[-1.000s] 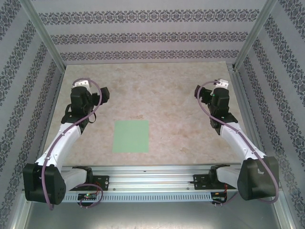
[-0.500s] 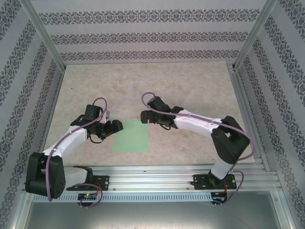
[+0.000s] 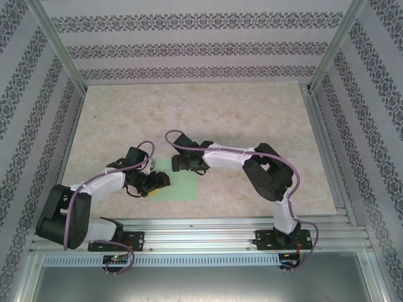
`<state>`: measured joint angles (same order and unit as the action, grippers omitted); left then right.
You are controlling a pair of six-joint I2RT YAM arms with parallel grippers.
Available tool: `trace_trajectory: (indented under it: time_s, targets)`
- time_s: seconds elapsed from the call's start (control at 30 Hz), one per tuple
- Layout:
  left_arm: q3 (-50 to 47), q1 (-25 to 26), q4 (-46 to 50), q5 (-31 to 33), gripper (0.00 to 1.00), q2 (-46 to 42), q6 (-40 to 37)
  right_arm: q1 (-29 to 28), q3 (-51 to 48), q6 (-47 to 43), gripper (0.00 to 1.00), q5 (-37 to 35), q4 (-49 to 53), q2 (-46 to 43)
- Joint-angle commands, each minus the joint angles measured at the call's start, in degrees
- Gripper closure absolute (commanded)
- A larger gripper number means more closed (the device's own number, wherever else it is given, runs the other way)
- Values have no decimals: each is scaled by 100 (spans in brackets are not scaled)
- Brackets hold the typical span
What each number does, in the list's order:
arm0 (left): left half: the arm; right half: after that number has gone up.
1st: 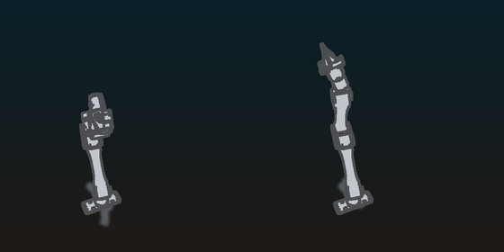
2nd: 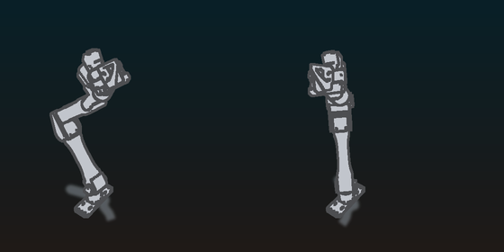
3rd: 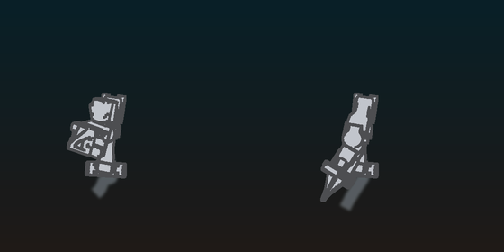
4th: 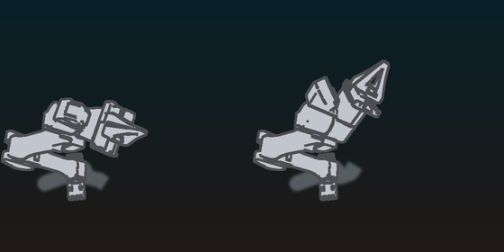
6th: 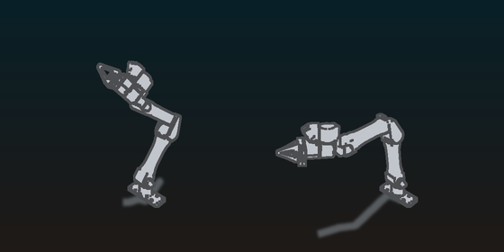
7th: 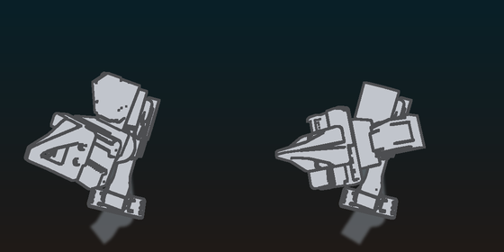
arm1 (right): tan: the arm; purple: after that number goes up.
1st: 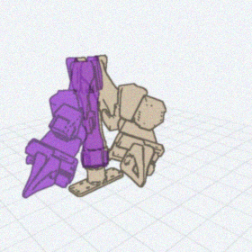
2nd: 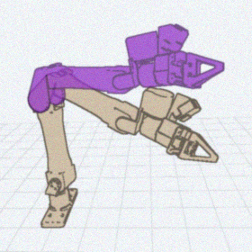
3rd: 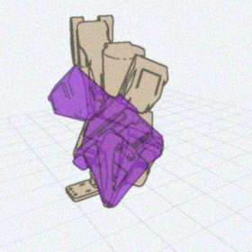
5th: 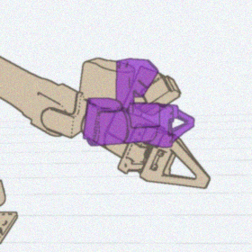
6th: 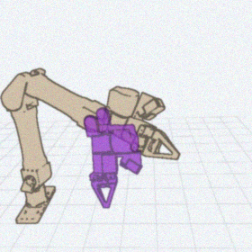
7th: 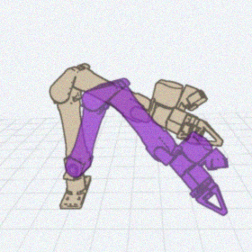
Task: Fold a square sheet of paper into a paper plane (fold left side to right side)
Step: Pick up the square sheet of paper from the bottom-center of the table.
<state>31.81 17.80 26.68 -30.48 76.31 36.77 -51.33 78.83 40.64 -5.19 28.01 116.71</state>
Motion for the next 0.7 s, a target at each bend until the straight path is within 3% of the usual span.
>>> trace_trajectory:
  time_s: [0.0,0.37,0.47,0.67]
  targets:
    - [20,148,-232,294,31,153,79,-174,111,218,9,531,64,256]
    - [94,267,-269,477,38,318,91,-285,19,172,24,1160,-444,-41]
    - [118,276,-281,491,38,314,109,-217,-74,151,32,1239,-552,-151]
    - [232,276,-343,406,38,-16,176,0,-457,137,57,1367,-825,-579]
